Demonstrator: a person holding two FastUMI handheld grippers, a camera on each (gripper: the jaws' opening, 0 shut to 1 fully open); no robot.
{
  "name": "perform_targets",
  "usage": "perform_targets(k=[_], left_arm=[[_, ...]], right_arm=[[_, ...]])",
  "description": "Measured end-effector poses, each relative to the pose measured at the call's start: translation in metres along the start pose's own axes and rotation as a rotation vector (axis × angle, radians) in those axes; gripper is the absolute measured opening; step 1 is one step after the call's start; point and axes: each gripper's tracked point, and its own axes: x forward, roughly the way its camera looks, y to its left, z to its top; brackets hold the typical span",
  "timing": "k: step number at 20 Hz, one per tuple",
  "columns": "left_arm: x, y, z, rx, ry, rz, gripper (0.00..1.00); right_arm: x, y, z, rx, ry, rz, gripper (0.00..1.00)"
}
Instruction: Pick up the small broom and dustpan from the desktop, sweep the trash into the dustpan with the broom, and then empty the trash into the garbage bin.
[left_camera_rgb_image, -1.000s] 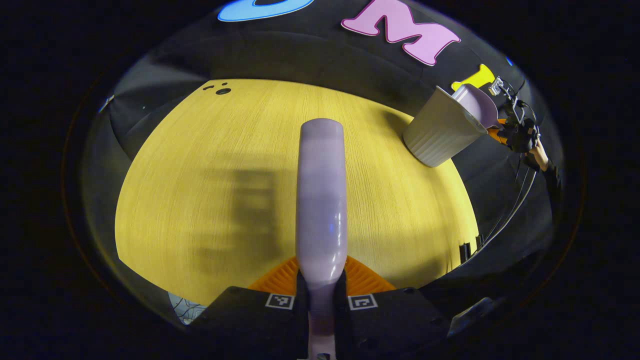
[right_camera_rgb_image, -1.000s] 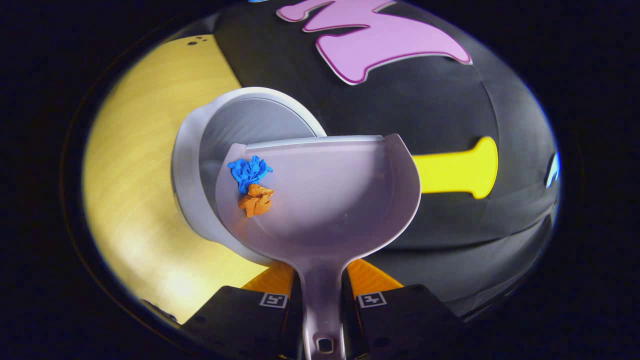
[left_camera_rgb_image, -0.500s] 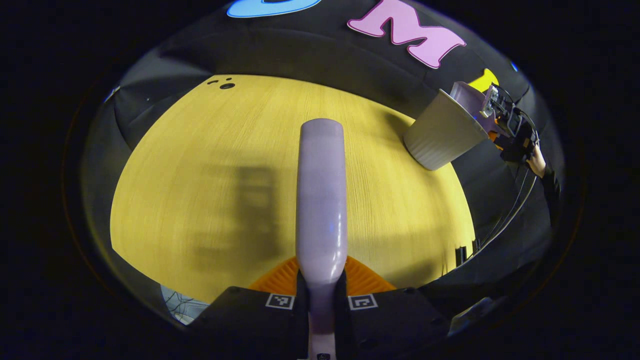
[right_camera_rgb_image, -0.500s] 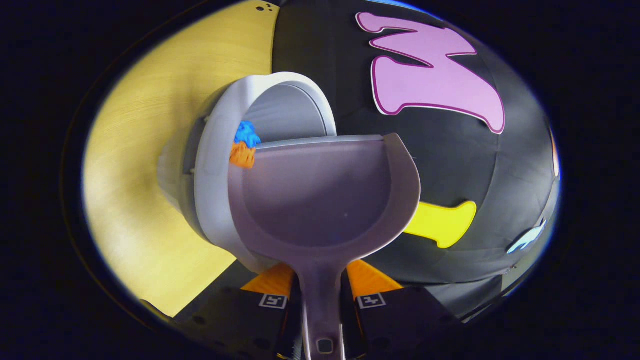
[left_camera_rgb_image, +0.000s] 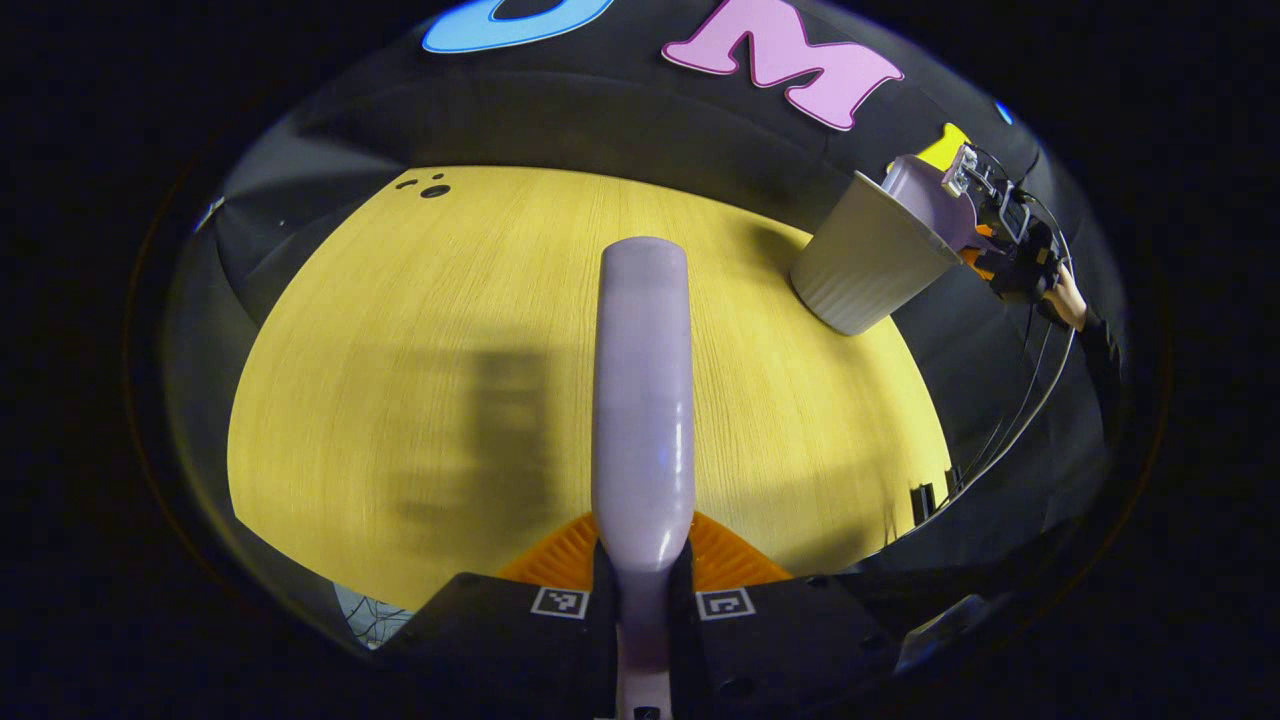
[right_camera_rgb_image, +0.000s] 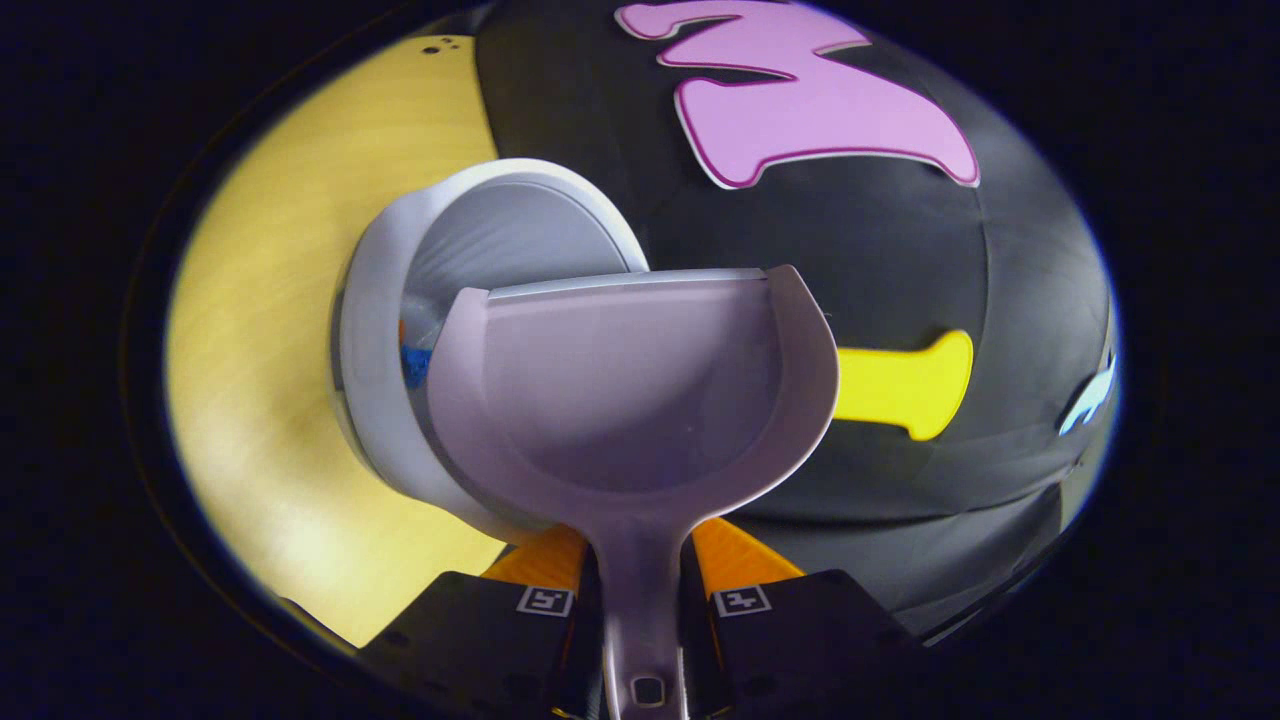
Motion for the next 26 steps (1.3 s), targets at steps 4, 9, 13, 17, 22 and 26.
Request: perform_targets(k=[4, 9, 13, 17, 22, 26], left_arm=[[-0.008, 0.001, 0.0, 0.007, -0.032, 0.014, 0.25], [-0.031, 0.004, 0.004, 0.007, -0.102, 0.032, 0.25], [-0.06, 0.009, 0.011, 0.027, -0.189, 0.059, 0.26], [-0.075, 0.018, 0.005, 0.017, -0.233, 0.067, 0.25], [-0.077, 0.035, -0.009, 0.014, -0.24, 0.078, 0.25], [-0.065, 0.043, -0.012, 0.018, -0.23, 0.079, 0.24]], right_arm=[[-0.004, 0.002, 0.004, 0.321, 0.035, 0.09, 0.36], [-0.015, -0.008, 0.03, 0.604, -0.035, 0.105, 0.36], [-0.026, -0.018, 0.052, 0.743, -0.105, 0.152, 0.36], [-0.03, -0.017, 0.062, 0.815, -0.188, 0.219, 0.36], [-0.035, -0.003, 0.076, 0.923, -0.247, 0.383, 0.36], [-0.032, 0.035, 0.077, 0.975, -0.227, 0.539, 0.36]])
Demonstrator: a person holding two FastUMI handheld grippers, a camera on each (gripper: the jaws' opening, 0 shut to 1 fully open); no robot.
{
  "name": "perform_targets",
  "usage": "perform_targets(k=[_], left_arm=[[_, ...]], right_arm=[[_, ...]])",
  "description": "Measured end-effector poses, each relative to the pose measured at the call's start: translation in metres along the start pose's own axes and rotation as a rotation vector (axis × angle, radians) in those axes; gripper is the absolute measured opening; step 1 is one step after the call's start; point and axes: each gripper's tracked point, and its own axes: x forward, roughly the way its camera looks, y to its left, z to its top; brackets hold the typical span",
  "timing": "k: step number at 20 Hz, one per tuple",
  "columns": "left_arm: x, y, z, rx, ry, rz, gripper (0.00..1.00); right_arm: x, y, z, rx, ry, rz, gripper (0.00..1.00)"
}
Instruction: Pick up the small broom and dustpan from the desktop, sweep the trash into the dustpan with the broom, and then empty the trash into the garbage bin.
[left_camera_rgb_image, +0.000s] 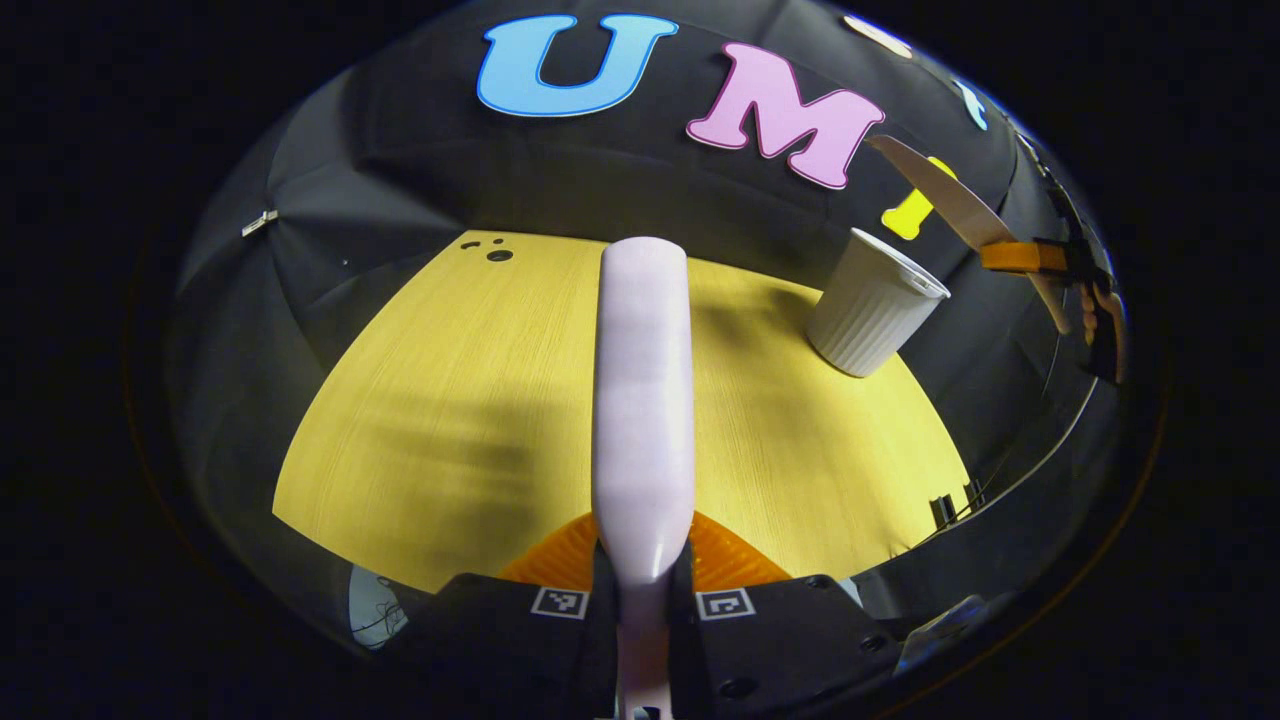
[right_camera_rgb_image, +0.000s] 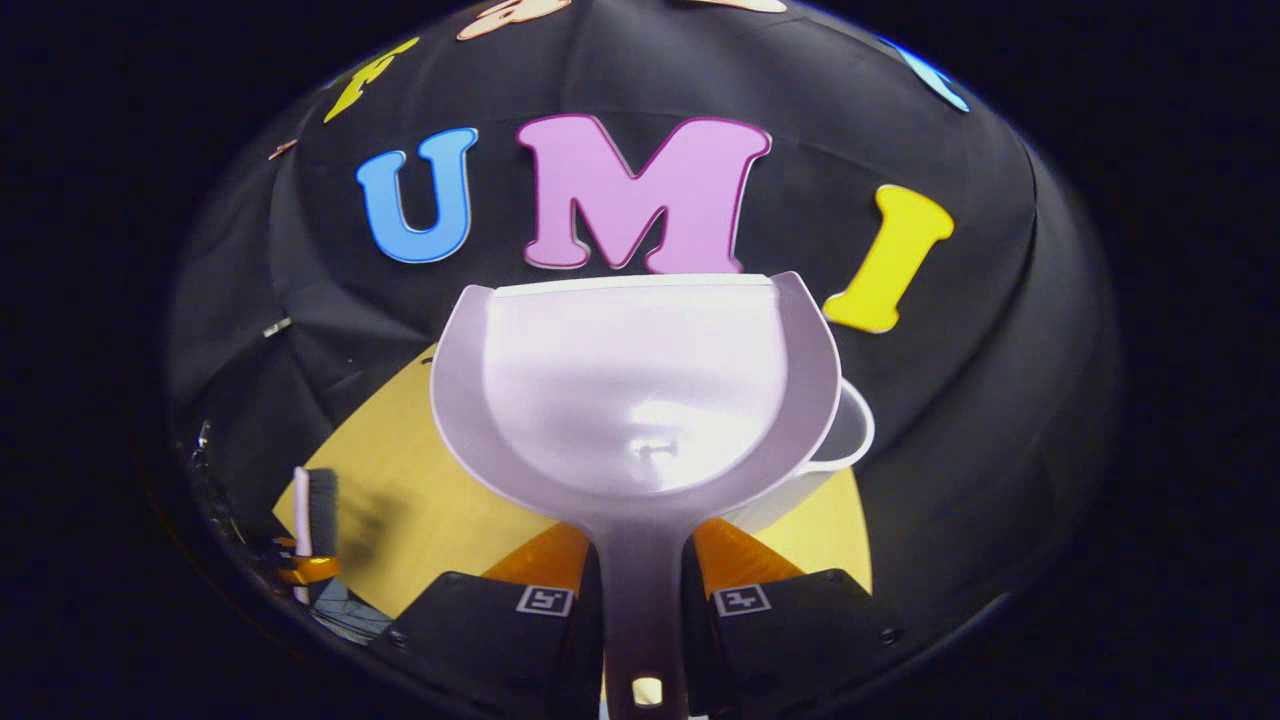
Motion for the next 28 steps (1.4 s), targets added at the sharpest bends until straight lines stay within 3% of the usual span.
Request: perform_targets(k=[7, 10, 13, 14, 15, 17, 23, 26, 28], left_arm=[[0.037, 0.004, -0.004, 0.008, 0.072, -0.006, 0.25], [0.058, 0.008, -0.01, 0.015, 0.132, 0.013, 0.24], [0.082, 0.013, -0.018, -0.004, 0.186, 0.026, 0.25], [0.09, 0.018, -0.021, 0.005, 0.212, 0.046, 0.25], [0.098, 0.022, -0.026, 0.016, 0.242, 0.071, 0.25], [0.11, 0.027, -0.033, 0.029, 0.295, 0.104, 0.25], [0.113, 0.034, -0.039, 0.091, 0.386, 0.155, 0.27], [0.111, 0.03, -0.048, 0.088, 0.437, 0.177, 0.26], [0.114, 0.028, -0.05, 0.128, 0.445, 0.195, 0.27]], right_arm=[[0.035, 0.026, -0.109, 0.008, 0.188, 0.096, 0.36], [0.051, 0.028, -0.154, -0.001, 0.257, 0.06, 0.33], [0.073, 0.031, -0.194, 0.016, 0.333, 0.066, 0.36], [0.08, 0.033, -0.209, 0.033, 0.368, 0.065, 0.33], [0.088, 0.036, -0.224, 0.048, 0.405, 0.065, 0.39], [0.093, 0.039, -0.247, 0.095, 0.47, 0.069, 0.36], [0.124, 0.045, -0.28, 0.088, 0.568, 0.077, 0.37], [0.135, 0.047, -0.275, 0.074, 0.575, 0.079, 0.33], [0.14, 0.052, -0.274, 0.07, 0.591, 0.098, 0.36]])
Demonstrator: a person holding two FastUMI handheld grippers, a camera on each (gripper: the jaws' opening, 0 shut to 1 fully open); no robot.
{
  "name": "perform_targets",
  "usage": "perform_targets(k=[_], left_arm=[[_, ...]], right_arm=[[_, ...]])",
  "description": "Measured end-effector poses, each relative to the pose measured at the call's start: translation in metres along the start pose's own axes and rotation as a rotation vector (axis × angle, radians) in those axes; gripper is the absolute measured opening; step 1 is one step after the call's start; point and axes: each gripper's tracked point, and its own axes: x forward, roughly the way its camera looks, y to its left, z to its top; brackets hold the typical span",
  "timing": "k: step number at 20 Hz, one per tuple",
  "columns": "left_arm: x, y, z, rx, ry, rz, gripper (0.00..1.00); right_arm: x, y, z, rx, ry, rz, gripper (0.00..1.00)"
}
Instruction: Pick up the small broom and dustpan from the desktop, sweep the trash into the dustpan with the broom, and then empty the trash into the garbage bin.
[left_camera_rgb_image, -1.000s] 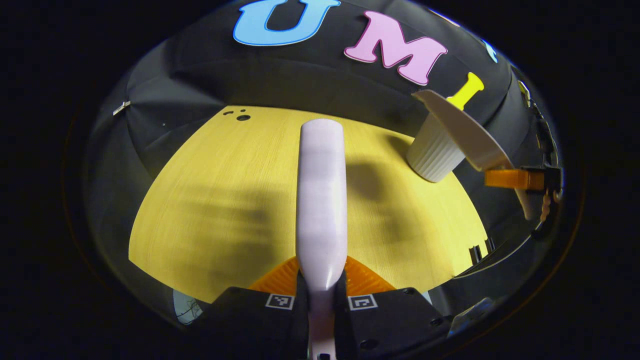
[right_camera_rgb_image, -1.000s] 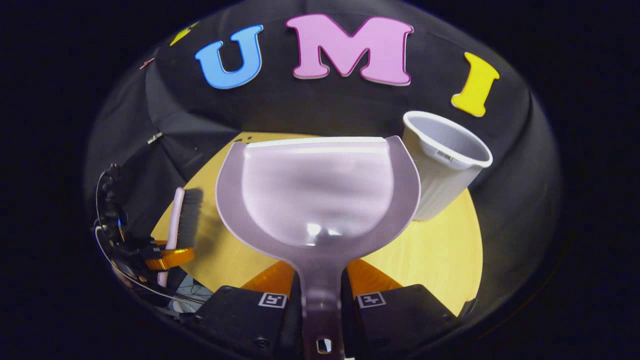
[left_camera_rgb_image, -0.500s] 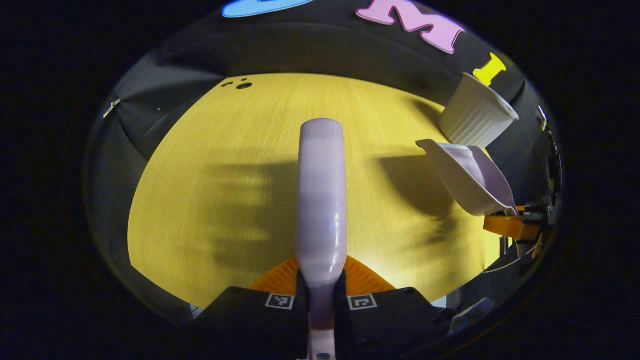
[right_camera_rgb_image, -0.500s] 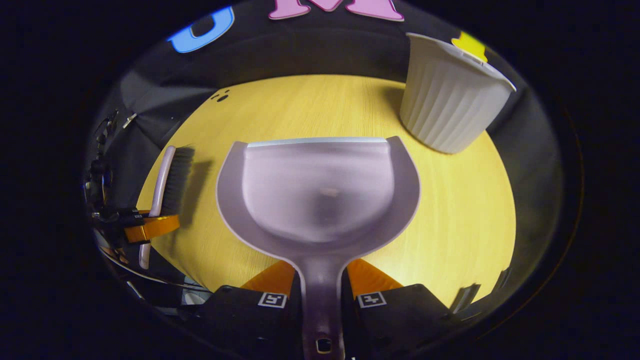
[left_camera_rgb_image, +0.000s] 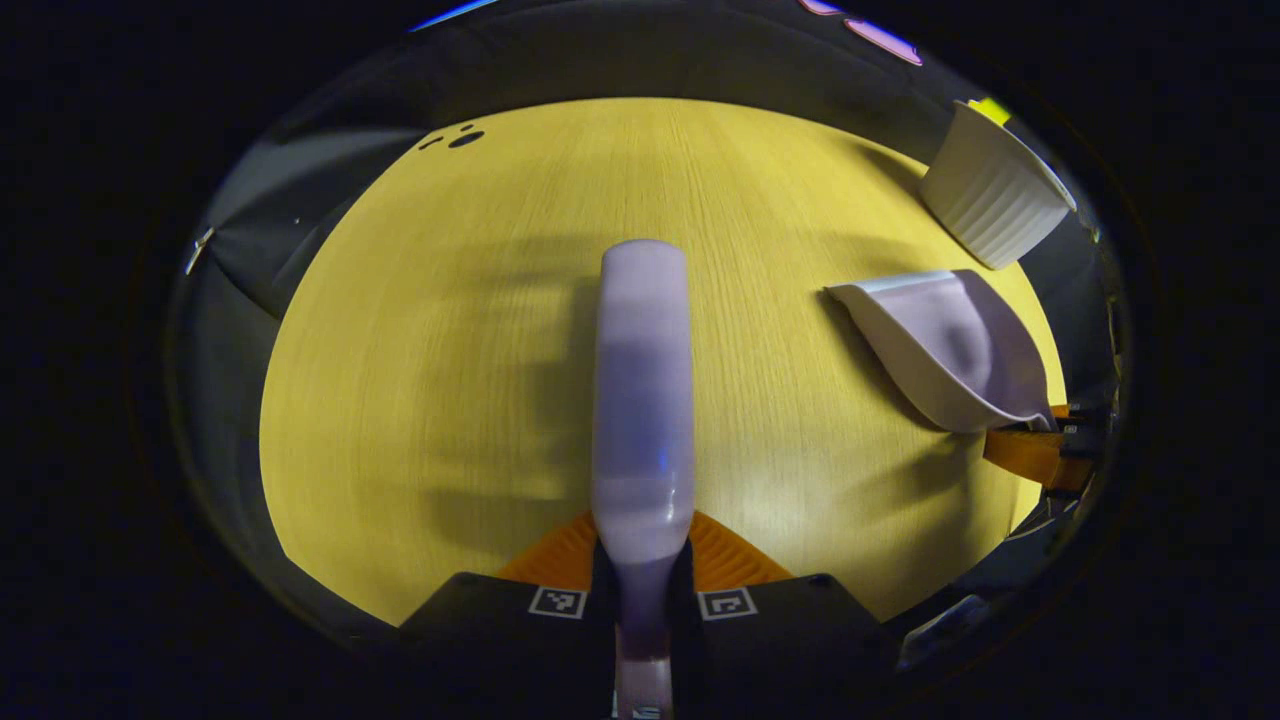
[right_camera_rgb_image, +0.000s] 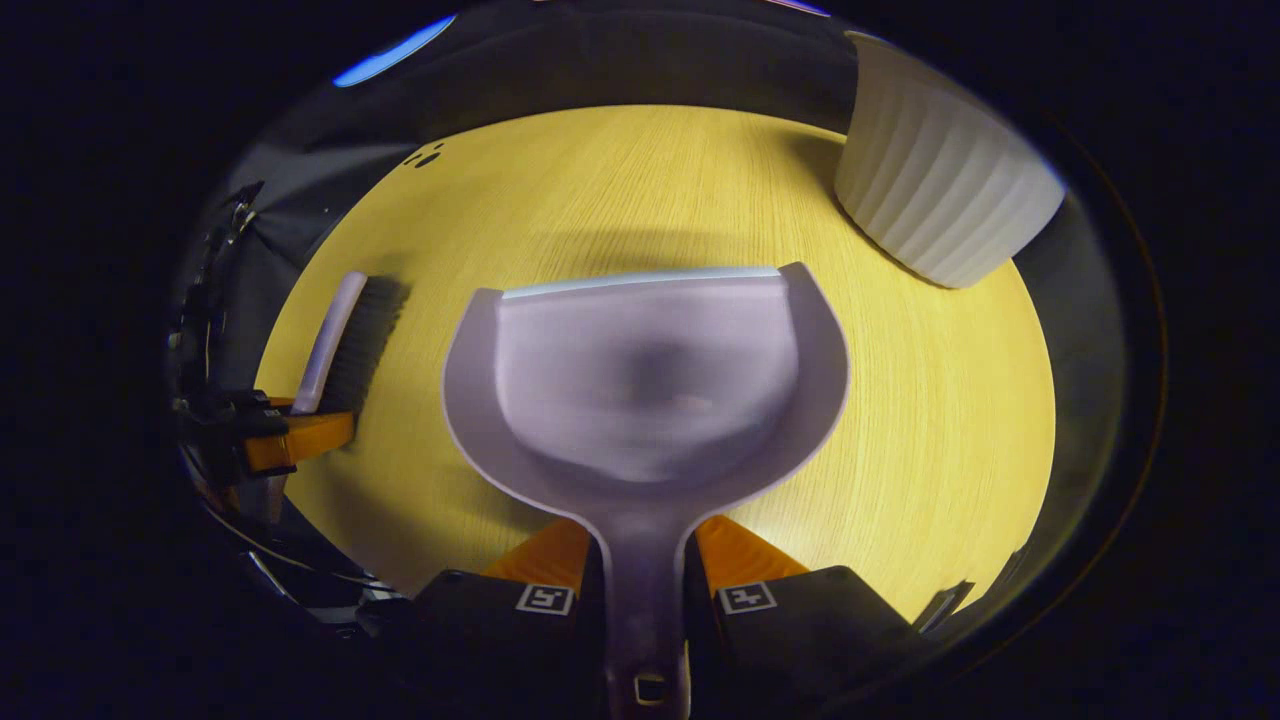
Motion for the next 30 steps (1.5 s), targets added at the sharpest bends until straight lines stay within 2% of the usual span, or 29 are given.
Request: perform_targets(k=[1, 2, 3, 5, 6, 7, 8, 9, 10, 11, 14, 16, 18, 22, 25, 30], left_arm=[[-0.001, -0.001, 0.001, 0.026, 0.014, 0.012, 0.27], [-0.003, -0.002, 0.003, 0.04, 0.016, 0.028, 0.27], [-0.002, -0.001, 0.003, 0.051, 0.025, 0.041, 0.29], [0.0, -0.008, 0.002, 0.054, 0.029, 0.043, 0.33], [-0.002, -0.012, 0.001, 0.044, 0.034, 0.026, 0.32], [-0.001, -0.017, 0.0, 0.026, 0.038, 0.004, 0.49], [-0.004, -0.02, -0.001, 0.006, 0.035, -0.008, 0.66], [-0.004, -0.023, -0.001, -0.009, 0.024, -0.017, 0.83], [-0.01, -0.023, 0.002, -0.018, 0.006, -0.025, 1.0], [-0.015, -0.022, 0.005, -0.022, -0.017, -0.025, 0.95], [-0.032, -0.022, 0.012, -0.03, -0.093, -0.024, 0.96], [-0.049, -0.032, 0.018, -0.053, -0.167, -0.075, 0.96], [-0.072, -0.033, 0.026, -0.077, -0.275, -0.087, 0.97], [-0.13, -0.028, 0.04, -0.078, -0.539, -0.031, 0.96], [-0.184, -0.029, 0.031, -0.087, -0.691, -0.029, 0.96], [-0.245, -0.039, -0.007, -0.099, -0.829, -0.041, 0.96]], right_arm=[[0.002, 0.002, -0.002, 0.008, 0.018, 0.015, 0.38], [0.001, 0.005, -0.004, 0.011, 0.035, 0.025, 0.34], [0.002, 0.006, -0.001, 0.01, 0.04, 0.029, 0.4], [0.003, 0.009, -0.003, 0.009, 0.052, 0.034, 0.42], [0.002, 0.013, -0.004, 0.011, 0.056, 0.048, 0.49], [0.0, 0.017, -0.005, 0.011, 0.058, 0.064, 0.57], [-0.002, 0.018, -0.003, 0.006, 0.052, 0.067, 0.72], [-0.003, 0.019, -0.002, 0.007, 0.046, 0.07, 0.8], [-0.002, 0.019, -0.003, 0.009, 0.044, 0.069, 1.0], [-0.004, 0.017, -0.004, 0.005, 0.036, 0.057, 1.0], [-0.016, 0.014, -0.001, 0.009, -0.011, 0.031, 0.99], [-0.028, 0.014, 0.006, 0.028, -0.072, 0.021, 0.99], [-0.043, 0.014, 0.012, 0.029, -0.141, 0.006, 0.99], [-0.08, 0.018, 0.018, 0.009, -0.297, -0.034, 0.99], [-0.119, 0.027, 0.027, -0.009, -0.448, -0.062, 0.99], [-0.189, 0.055, 0.03, -0.074, -0.654, -0.053, 0.99]])
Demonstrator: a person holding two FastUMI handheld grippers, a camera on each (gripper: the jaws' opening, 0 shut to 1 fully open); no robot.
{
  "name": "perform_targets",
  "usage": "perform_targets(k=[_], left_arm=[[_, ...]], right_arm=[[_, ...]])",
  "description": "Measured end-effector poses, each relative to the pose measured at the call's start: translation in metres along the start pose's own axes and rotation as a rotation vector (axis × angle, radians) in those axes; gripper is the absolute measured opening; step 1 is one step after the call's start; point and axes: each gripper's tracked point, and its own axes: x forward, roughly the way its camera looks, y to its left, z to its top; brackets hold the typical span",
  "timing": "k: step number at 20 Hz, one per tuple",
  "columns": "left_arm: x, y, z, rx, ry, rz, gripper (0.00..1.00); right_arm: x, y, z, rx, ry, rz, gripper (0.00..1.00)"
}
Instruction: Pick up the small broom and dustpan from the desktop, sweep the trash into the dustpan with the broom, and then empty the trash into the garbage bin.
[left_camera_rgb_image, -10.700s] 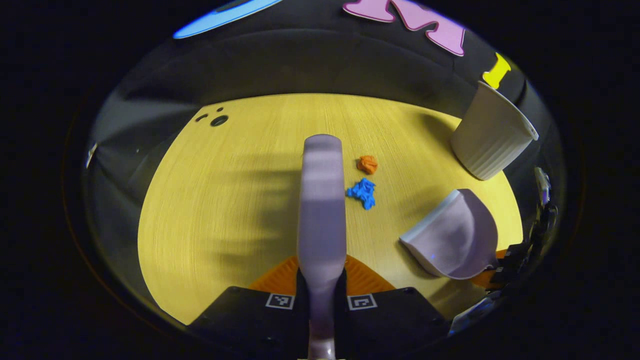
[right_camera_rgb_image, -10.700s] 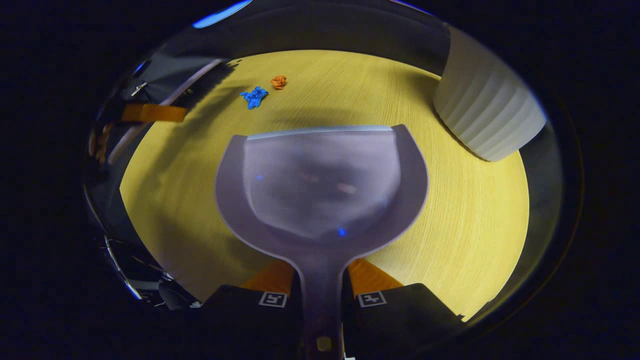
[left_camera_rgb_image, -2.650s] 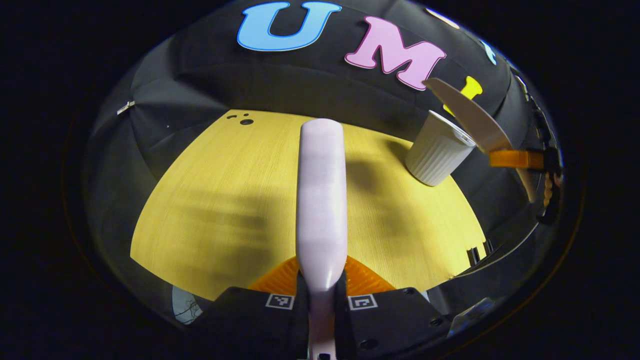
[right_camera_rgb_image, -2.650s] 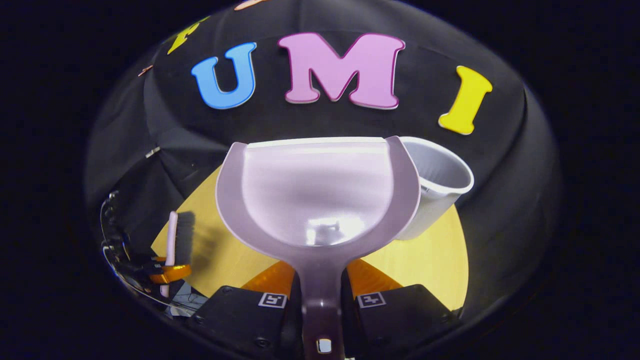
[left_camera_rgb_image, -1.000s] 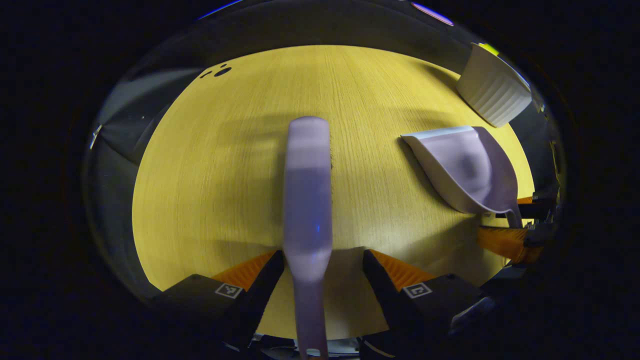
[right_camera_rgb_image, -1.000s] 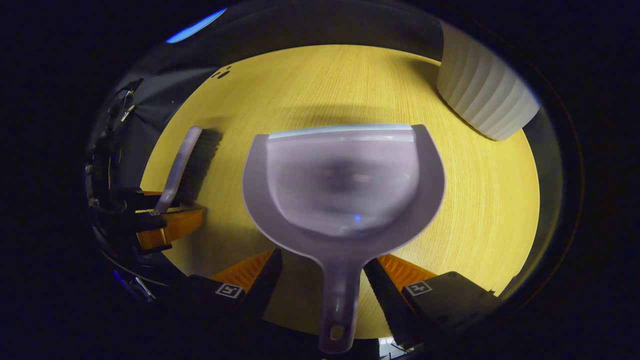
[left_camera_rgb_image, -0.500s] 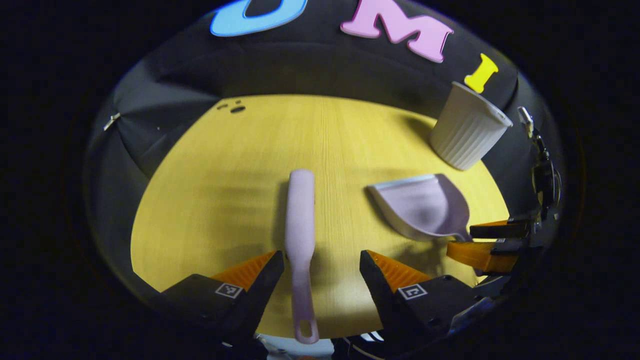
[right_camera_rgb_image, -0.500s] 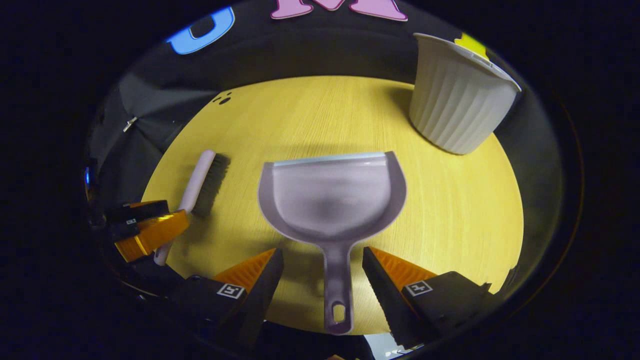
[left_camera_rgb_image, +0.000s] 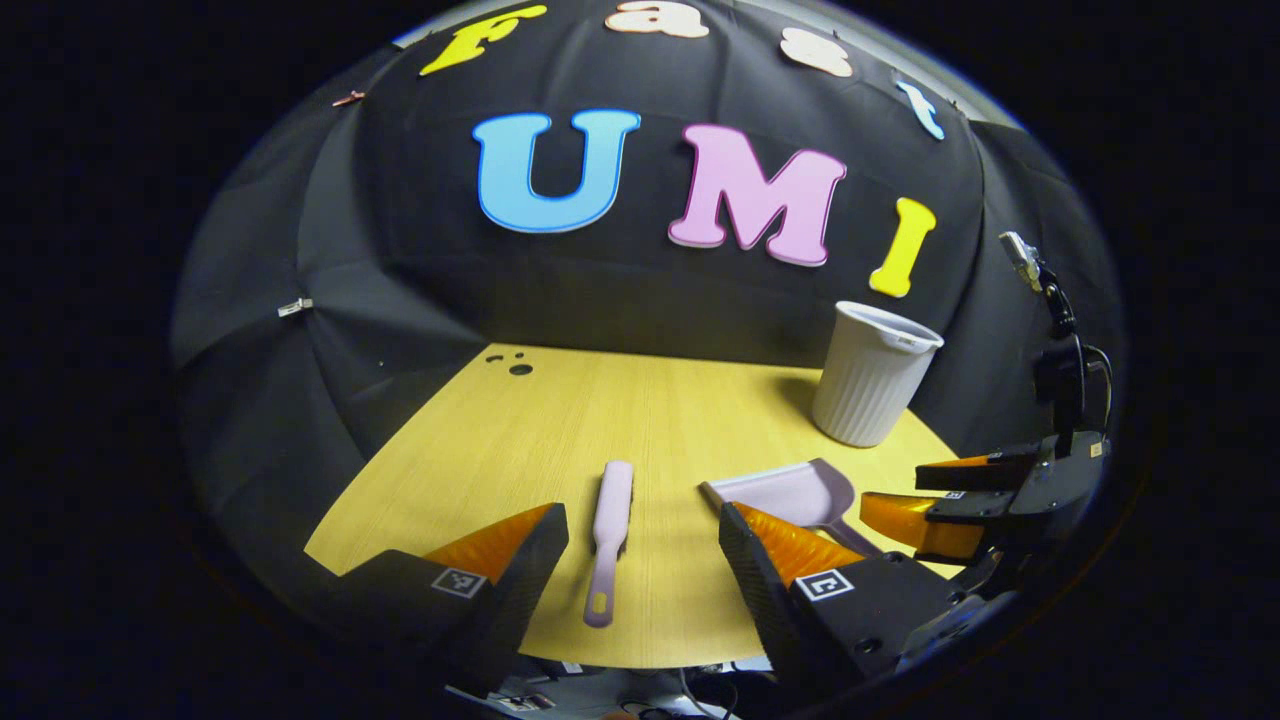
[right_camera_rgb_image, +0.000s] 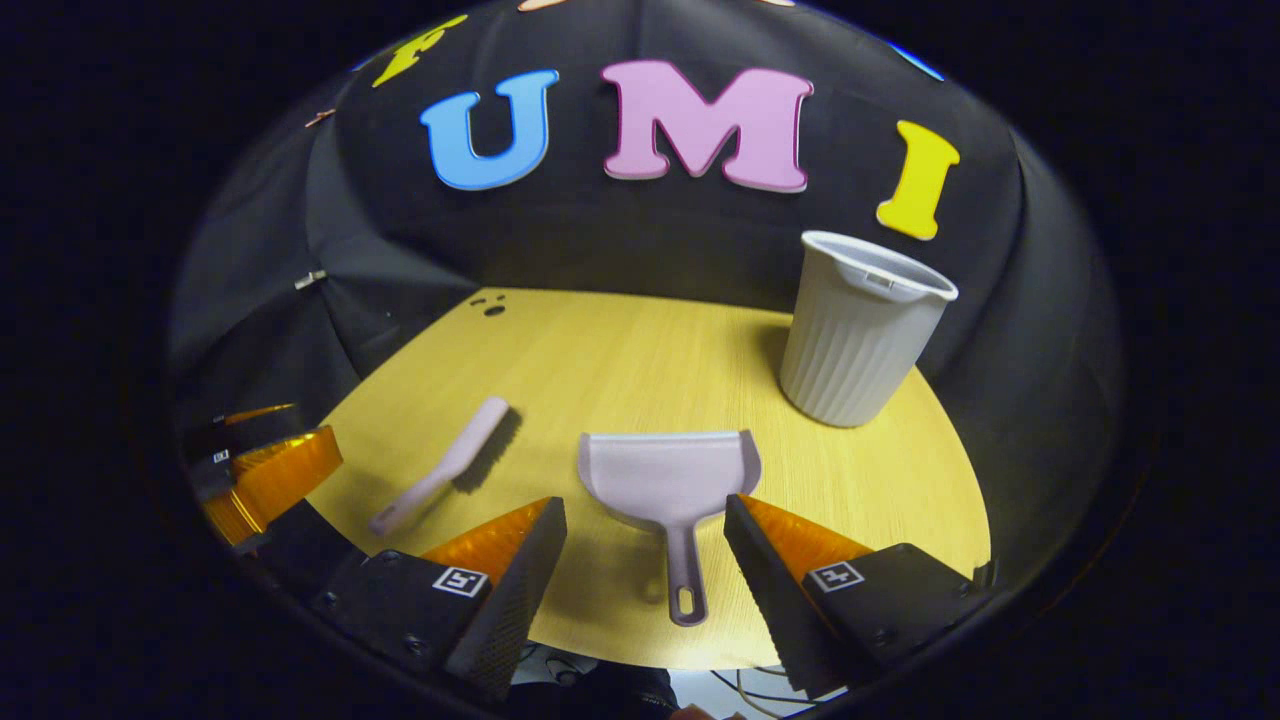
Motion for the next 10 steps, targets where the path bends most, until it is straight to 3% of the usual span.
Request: perform_targets(k=[4, 10], left_arm=[[-0.046, -0.003, 0.008, -0.001, -0.094, 0.015, 0.96], [-0.094, -0.001, 0.004, -0.012, -0.147, 0.022, 0.96]], right_arm=[[-0.047, 0.018, 0.011, -0.007, -0.087, 0.054, 0.99], [-0.104, 0.032, -0.01, 0.021, -0.111, 0.112, 0.99]])
